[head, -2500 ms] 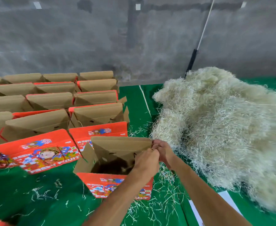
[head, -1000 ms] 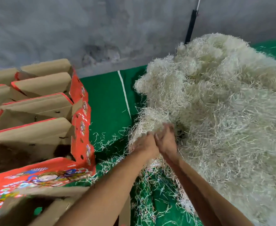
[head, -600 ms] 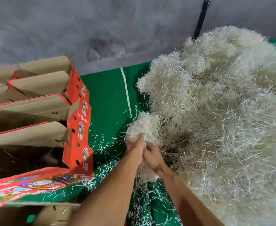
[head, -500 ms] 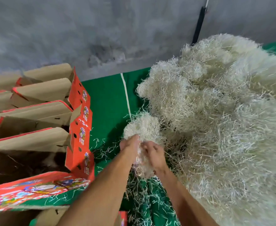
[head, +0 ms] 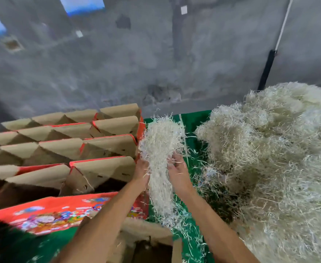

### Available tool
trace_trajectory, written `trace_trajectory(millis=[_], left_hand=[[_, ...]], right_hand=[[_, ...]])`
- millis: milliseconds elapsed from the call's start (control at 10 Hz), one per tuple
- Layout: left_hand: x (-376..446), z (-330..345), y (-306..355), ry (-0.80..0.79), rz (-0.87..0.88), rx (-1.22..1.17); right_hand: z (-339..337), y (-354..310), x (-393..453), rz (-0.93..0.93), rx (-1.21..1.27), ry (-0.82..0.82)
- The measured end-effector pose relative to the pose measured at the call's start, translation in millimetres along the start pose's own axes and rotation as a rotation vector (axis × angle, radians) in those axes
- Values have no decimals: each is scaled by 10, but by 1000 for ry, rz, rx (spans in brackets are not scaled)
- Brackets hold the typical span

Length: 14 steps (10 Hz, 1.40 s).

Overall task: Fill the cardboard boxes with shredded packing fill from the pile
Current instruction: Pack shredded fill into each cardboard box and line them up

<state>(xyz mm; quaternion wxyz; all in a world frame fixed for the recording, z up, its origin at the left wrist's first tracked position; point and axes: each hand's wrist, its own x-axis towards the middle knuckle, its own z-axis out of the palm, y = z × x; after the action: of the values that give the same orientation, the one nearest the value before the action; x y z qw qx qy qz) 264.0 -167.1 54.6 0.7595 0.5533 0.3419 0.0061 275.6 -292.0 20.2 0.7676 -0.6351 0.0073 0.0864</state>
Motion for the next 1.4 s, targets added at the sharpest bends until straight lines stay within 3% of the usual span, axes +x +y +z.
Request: trace_trajectory(millis=[100, 200, 300, 400, 500, 700, 800, 900, 1000, 1100, 1200, 1300, 1400], left_hand=[[-241, -252, 217, -40, 155, 80], [-362, -492, 434, 64, 492, 167], [-420, -825, 452, 16, 586, 198], [-550, -1039, 358, -71, 584, 230], [-600, -1254, 325, -68, 470, 201], [-453, -2005, 698, 109, 242, -28], [-570, -2153, 476, -29, 195, -34], [-661, -2159, -298, -173, -64, 68], [-947, -2133, -458, -249, -71, 180], [-1042, -2216, -83, -174, 164, -119], [-1004, -2264, 167, -92, 189, -194], [-1126, -2136, 71, 29, 197, -124], [-1492, -2046, -59, -148, 227, 77]], right_hand=[[486, -173, -211, -95, 36, 35], [809, -288, -431, -87, -60, 91], [1065, -309, -597, -136, -139, 175], [1334, -287, -788, -59, -257, 163], [1535, -220, -946, -8, -320, 163], [1344, -280, -1193, -169, -302, 334], [1356, -268, -1381, -132, -362, 473], [1569, -206, -1669, -161, -204, 40], [1632, -133, -1854, -183, -217, 51], [1278, -122, -1885, -120, -253, 317], [995, -128, -1881, -103, -202, 408], [1204, -34, -1929, -132, -156, 462], [1494, 112, -2020, -158, -229, 308]])
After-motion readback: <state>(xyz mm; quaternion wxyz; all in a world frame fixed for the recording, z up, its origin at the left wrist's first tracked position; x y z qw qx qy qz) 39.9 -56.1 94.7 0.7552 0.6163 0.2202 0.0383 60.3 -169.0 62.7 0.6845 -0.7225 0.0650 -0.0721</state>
